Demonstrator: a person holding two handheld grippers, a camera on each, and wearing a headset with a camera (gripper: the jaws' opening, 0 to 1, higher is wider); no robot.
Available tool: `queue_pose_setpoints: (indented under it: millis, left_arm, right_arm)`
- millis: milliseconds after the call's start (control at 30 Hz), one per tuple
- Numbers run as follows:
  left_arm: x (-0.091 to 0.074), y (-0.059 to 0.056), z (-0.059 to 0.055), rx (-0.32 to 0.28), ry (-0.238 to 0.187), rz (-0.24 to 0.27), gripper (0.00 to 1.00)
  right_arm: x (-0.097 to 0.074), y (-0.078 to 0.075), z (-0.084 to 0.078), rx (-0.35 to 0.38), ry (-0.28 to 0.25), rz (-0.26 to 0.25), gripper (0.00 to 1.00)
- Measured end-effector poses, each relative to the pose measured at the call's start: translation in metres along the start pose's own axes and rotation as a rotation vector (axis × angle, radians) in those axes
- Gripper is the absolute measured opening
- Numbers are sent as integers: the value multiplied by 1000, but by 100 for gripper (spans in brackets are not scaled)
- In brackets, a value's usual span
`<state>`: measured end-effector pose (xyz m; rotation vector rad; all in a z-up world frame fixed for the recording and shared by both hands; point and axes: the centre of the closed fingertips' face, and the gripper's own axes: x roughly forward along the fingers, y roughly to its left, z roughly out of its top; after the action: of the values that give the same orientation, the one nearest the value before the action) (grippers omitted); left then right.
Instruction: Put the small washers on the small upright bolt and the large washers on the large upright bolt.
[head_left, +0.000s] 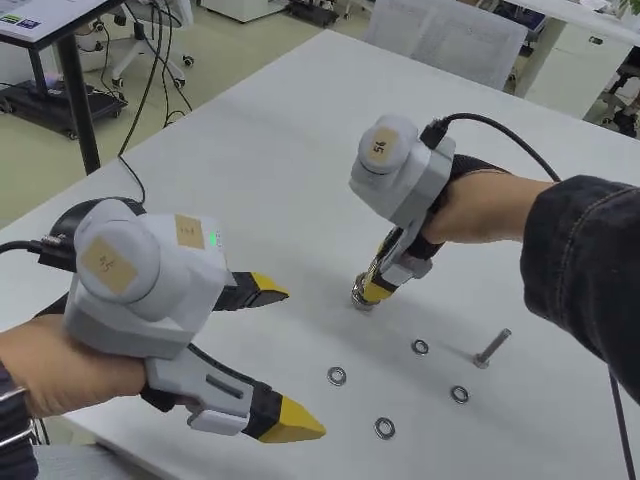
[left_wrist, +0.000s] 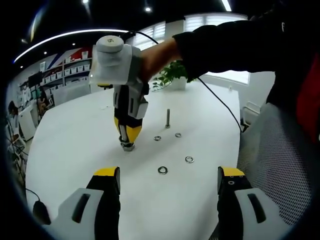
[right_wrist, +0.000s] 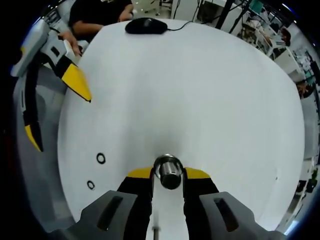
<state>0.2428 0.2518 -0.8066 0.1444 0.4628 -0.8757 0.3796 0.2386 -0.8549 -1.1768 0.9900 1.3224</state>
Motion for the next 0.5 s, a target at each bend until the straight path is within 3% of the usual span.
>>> queue_pose_setpoints:
  millis: [500]
  left_arm:
    - [-6, 9, 8, -2, -40, 50, 78]
  right_arm:
    - [8, 0, -3, 9, 10, 9, 23]
